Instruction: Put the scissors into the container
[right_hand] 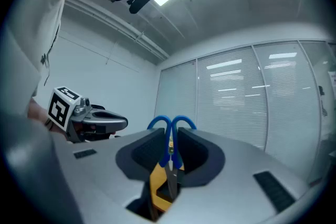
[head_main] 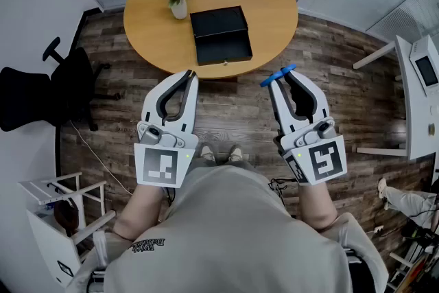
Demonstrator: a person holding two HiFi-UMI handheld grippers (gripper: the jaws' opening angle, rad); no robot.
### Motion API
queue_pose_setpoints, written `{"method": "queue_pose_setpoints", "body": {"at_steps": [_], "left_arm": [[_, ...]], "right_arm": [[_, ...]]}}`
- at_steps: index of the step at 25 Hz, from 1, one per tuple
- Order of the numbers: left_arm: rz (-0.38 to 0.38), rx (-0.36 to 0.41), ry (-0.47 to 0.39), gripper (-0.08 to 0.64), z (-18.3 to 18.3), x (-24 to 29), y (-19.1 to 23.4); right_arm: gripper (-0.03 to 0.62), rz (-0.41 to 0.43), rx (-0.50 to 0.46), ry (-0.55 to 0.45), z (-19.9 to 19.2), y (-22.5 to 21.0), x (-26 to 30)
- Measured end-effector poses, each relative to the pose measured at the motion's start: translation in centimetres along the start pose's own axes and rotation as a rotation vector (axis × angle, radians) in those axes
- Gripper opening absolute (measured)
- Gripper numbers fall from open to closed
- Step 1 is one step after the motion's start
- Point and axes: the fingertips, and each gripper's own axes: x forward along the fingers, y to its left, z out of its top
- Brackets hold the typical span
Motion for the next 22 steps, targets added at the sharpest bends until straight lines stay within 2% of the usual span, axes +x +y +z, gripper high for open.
{"method": "queue_pose_setpoints", "body": {"at_steps": [5, 14, 22], "left_arm": [[0.005, -0.004, 0.012, 0.03, 0.0, -0.3, -1.2], [-0.017, 0.001, 0.039, 0.029, -0.1, -0.1, -3.3], [0.02, -0.012, 0.05, 0.029, -0.2, 0.6, -4.4]], "right_arm": [[0.094, -0.001, 0.029, -0.01, -0.2, -0.6, -1.1], [0.094, 0.014, 0.024, -0.013, -0.2, -1.5, -2.4], [0.094, 0.039, 0.025, -0.005, -1.0, -3.0, -2.9]]}}
